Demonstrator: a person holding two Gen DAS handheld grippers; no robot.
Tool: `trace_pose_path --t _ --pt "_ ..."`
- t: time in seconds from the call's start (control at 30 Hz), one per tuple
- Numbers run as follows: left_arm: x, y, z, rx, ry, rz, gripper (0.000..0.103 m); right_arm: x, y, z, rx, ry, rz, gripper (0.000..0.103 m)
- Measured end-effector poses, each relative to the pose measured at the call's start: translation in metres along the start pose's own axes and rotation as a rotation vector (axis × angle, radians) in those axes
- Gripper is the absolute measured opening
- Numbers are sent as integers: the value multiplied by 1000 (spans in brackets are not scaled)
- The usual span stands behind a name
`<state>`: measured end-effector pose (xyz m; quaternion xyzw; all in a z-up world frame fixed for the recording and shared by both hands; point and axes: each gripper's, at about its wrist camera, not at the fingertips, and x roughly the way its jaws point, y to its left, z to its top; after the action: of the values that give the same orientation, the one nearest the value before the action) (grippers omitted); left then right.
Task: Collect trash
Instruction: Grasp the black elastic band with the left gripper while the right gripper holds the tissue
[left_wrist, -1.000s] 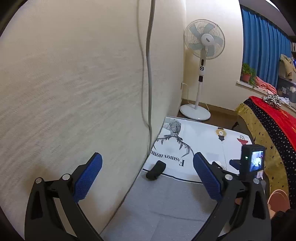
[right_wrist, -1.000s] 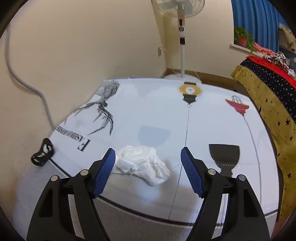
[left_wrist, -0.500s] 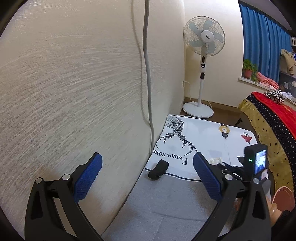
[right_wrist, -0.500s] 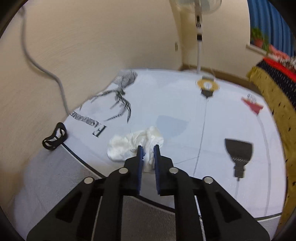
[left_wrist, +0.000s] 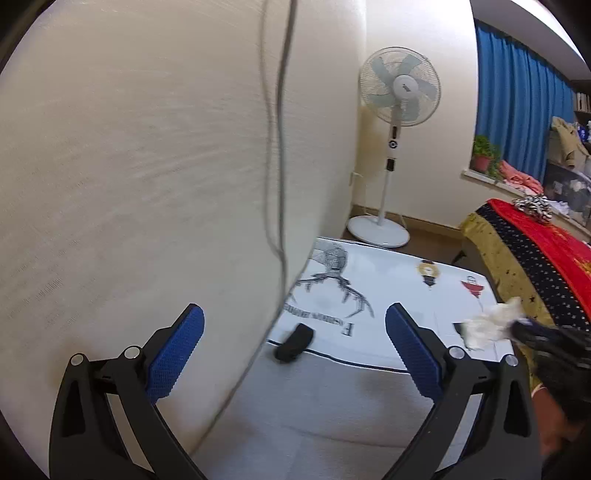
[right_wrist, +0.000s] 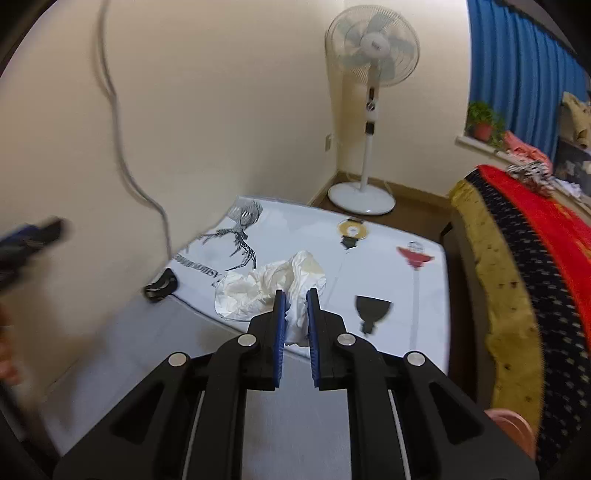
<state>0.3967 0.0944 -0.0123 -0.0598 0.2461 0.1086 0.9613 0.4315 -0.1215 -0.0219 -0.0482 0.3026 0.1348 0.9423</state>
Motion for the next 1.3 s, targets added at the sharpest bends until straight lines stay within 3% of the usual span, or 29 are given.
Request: trace_pose_path --t 0.17,0.3,0.5,0.67,0.83,1.1,1.13,1.17,1.2,1.3 --pt "15 -30 -20 7 71 -89 95 -76 0 -26 -23 -25 -74 12" --pt "36 -54 -22 106 60 -82 95 -103 -10 -55 5 -26 -105 13" --pt "79 -48 -25 130 63 -129 95 -83 -50 -80 98 69 -150 13" --pt "111 -34 -35 185 29 -82 94 -69 -75 -83 214 108 -161 13" --pt "137 -16 -41 186 75 -130 86 -60 -64 -79 183 112 -146 14" --pt "167 -8 -66 242 143 -75 72 -58 -47 -75 109 98 -128 14" --pt "169 -6 -68 238 157 -69 71 -58 -49 -75 111 99 -133 14" --pt "171 -4 -67 225 166 -74 61 -58 -50 -74 114 98 -135 14" --pt "173 -2 -66 213 170 -80 57 -58 -52 -74 119 95 -137 14" --pt "177 3 -66 188 188 -84 55 -59 -54 -73 128 93 -140 14"
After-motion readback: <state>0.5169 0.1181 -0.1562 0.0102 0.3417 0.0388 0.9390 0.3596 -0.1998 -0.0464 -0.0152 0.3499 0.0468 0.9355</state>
